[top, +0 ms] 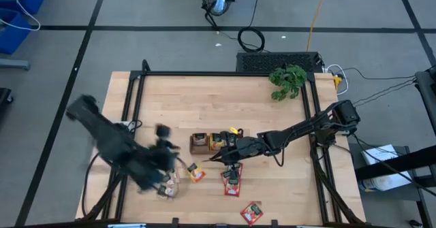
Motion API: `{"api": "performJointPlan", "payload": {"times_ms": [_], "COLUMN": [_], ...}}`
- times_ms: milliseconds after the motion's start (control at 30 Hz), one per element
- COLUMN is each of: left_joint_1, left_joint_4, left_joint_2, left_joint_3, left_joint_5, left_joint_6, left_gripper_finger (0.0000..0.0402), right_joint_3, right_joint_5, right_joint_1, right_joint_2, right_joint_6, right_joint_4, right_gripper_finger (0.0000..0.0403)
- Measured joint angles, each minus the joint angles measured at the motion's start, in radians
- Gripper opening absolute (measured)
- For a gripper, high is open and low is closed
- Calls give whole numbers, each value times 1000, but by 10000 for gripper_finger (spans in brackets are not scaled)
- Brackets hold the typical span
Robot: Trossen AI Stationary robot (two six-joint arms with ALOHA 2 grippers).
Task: Pick & Place Tea
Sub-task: Put the brown tea bag into the left section of the wooden organizer
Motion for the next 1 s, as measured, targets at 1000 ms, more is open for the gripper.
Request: {"api": "performJointPlan", "payload": {"times_ms": [1000], "left_joint_1": [485], "left_joint_4": [1461], "left_joint_2": [-1005], "left_joint_3": [-1309], "left_joint_5": [813], "left_joint_6": [431], "left_gripper_finger": [88], "right_joint_3": [-33], "right_joint_5": [0], "right_joint_1": [-2], "right_joint_2": [0], "right_joint_6": [28], "right_joint_4": [76], "right_gripper_finger": [0]}}
